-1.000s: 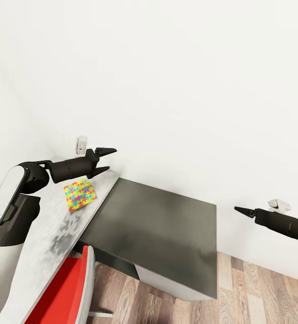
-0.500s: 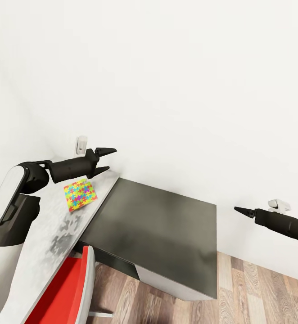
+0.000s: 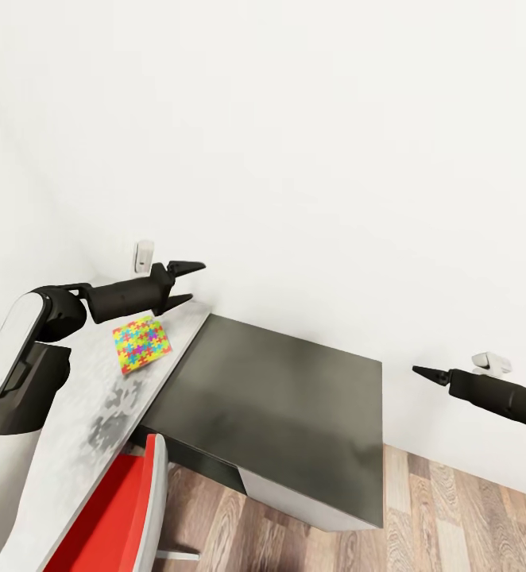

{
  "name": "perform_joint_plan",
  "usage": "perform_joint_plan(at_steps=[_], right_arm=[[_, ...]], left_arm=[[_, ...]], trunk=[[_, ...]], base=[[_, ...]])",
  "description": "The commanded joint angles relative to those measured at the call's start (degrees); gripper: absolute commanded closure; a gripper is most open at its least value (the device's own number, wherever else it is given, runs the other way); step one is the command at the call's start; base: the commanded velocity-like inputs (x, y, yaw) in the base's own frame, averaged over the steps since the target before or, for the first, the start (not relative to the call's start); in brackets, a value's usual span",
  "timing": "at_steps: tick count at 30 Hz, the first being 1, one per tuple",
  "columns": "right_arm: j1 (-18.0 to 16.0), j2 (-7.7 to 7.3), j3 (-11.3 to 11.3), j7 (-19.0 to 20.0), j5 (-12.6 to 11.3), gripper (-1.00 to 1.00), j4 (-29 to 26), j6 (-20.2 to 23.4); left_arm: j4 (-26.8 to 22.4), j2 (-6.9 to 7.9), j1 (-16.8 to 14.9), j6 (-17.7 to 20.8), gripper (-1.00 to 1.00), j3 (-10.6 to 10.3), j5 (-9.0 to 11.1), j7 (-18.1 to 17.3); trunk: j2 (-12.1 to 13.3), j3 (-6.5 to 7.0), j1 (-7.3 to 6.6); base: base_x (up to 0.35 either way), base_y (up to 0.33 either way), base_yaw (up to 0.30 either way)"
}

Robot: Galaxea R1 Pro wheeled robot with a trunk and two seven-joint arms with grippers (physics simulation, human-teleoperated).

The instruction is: Put all the toys in the child's room - the three board games (two on the bed and one on the table), the two jigsaw puzzles on the table, and the tennis ball on the table - inside the toy box on the table in the child's room.

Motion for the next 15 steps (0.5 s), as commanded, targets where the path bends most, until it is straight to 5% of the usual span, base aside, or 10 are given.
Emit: perform_joint_plan(at_steps=[1, 5, 8, 15], right_arm=[[-0.06, 0.01, 0.07, 0.59, 0.55, -1.0, -0.01, 0.25], [-0.06, 0.02, 1.22, 0.6, 0.56, -1.0, -0.01, 0.27], [-0.06, 0.01, 2.98, 0.55, 0.57, -1.0, -0.01, 0.34], [-0.06, -0.07, 3.76, 0.56, 0.57, -1.0, -0.01, 0.46]], left_arm=[[0.11, 0.05, -0.06, -0.1, -1.0, -0.04, 0.41, 0.65], [1.23, 0.29, -0.16, -0.12, -1.0, 0.31, -1.51, 0.65], [3.43, 1.02, -0.52, -0.2, -1.0, 3.13, -4.45, 0.42], [7.17, 1.4, -2.16, -0.22, -1.0, 5.49, -6.05, 0.57]], trunk=[[-0.11, -0.09, 0.03], [-0.11, -0.05, 0.03], [-0.11, -0.04, 0.03], [-0.11, -0.03, 0.03]], base=[[0.0, 0.0, 0.0], [0.0, 0.0, 0.0], [0.0, 0.0, 0.0], [0.0, 0.0, 0.0]])
